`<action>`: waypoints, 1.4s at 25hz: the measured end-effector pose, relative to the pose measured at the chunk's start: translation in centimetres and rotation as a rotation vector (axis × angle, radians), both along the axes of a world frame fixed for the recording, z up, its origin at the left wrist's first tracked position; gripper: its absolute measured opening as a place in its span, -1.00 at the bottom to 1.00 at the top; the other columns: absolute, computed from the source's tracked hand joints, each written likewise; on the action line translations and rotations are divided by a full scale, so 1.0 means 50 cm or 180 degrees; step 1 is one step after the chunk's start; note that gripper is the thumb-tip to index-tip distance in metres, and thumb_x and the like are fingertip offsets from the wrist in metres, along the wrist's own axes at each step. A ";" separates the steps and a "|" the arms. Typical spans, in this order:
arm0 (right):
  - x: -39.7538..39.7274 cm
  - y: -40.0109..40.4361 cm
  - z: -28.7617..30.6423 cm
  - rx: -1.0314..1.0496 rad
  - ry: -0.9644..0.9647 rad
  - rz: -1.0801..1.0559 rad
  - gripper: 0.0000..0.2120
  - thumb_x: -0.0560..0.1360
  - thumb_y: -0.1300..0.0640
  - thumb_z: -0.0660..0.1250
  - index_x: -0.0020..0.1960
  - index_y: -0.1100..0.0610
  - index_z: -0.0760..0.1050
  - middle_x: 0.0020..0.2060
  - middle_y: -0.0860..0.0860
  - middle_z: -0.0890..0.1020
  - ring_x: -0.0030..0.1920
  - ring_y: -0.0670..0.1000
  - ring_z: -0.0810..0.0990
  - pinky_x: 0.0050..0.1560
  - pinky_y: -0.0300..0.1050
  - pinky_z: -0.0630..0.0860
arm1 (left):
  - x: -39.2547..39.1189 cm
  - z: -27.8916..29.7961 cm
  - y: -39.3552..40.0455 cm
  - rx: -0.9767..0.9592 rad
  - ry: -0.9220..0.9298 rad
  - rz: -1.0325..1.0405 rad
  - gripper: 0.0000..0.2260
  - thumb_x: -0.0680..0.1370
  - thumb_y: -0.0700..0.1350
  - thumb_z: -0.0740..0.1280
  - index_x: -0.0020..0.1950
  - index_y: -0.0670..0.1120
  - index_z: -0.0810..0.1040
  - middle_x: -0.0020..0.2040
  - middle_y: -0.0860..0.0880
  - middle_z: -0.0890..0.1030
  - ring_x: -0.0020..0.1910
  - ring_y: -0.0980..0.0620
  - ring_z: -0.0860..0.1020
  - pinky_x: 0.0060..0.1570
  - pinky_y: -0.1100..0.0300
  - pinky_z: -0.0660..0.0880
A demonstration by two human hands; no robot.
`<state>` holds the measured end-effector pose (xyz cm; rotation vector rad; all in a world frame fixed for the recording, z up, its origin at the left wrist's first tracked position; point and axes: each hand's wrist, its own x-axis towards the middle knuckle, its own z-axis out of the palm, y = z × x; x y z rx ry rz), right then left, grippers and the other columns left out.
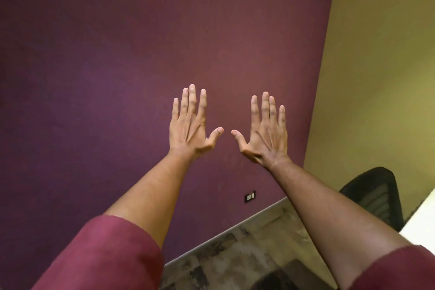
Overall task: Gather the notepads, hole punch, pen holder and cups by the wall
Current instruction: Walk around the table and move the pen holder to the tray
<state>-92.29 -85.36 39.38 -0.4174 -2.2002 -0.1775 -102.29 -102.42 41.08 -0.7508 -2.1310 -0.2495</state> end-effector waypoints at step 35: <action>-0.622 1.023 0.051 0.0177 0.0077 -0.2469 -0.08 0.49 -0.40 -0.01 0.60 0.15 -0.20 0.58 0.21 -0.13 0.59 0.18 -0.17 0.54 0.23 -0.14 | -0.813 0.053 1.265 0.0021 0.0066 -0.2572 -0.04 0.45 0.42 0.10 0.57 -0.07 -0.34 0.59 -0.20 -0.26 0.58 -0.15 -0.24 0.55 -0.14 -0.16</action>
